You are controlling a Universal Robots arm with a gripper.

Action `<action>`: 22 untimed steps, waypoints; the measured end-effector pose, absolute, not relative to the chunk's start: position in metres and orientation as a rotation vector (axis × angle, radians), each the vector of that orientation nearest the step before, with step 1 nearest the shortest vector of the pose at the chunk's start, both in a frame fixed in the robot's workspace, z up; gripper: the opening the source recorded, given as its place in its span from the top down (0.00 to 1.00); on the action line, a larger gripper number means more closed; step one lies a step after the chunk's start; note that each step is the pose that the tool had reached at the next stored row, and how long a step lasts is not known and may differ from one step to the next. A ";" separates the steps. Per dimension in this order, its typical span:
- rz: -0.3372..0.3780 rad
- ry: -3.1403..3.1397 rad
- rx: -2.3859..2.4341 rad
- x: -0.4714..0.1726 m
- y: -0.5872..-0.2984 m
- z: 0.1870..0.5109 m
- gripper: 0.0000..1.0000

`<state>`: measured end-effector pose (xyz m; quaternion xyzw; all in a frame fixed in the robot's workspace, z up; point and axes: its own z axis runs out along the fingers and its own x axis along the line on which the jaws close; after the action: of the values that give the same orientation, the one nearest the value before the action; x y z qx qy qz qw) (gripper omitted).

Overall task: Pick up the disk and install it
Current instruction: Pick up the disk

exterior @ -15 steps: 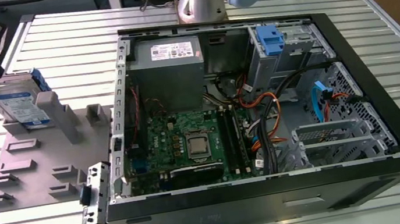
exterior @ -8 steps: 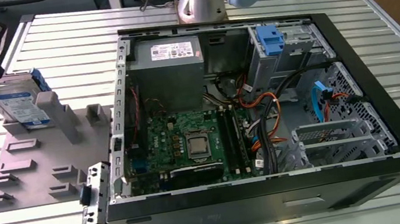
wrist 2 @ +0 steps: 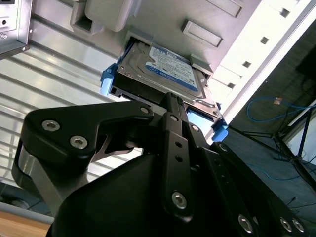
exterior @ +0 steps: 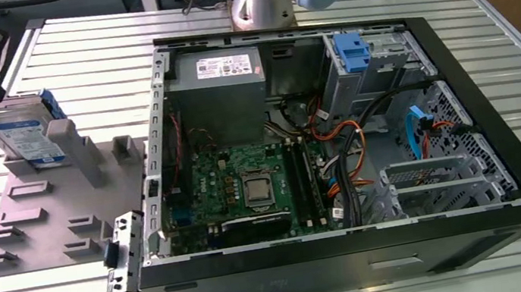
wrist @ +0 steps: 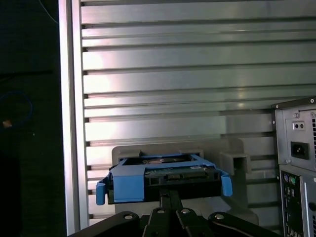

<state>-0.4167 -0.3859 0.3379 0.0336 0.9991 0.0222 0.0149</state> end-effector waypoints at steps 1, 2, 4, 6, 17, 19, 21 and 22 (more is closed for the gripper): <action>0.069 3.110 0.095 -0.417 -0.386 0.338 0.89; 0.069 3.110 0.082 -0.417 -0.386 0.338 0.89; 0.070 3.112 0.047 -0.417 -0.386 0.338 0.89; 0.071 3.113 0.002 -0.417 -0.386 0.338 0.89; 0.075 3.103 -0.300 -0.417 -0.386 0.338 0.89; 0.075 3.098 -0.355 -0.417 -0.386 0.338 0.89; 0.076 3.091 -0.413 -0.417 -0.386 0.338 0.89; 0.076 3.088 -0.441 -0.417 -0.386 0.338 0.89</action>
<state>-0.4166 -0.3859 0.3378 -0.1412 0.9896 0.0245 0.0108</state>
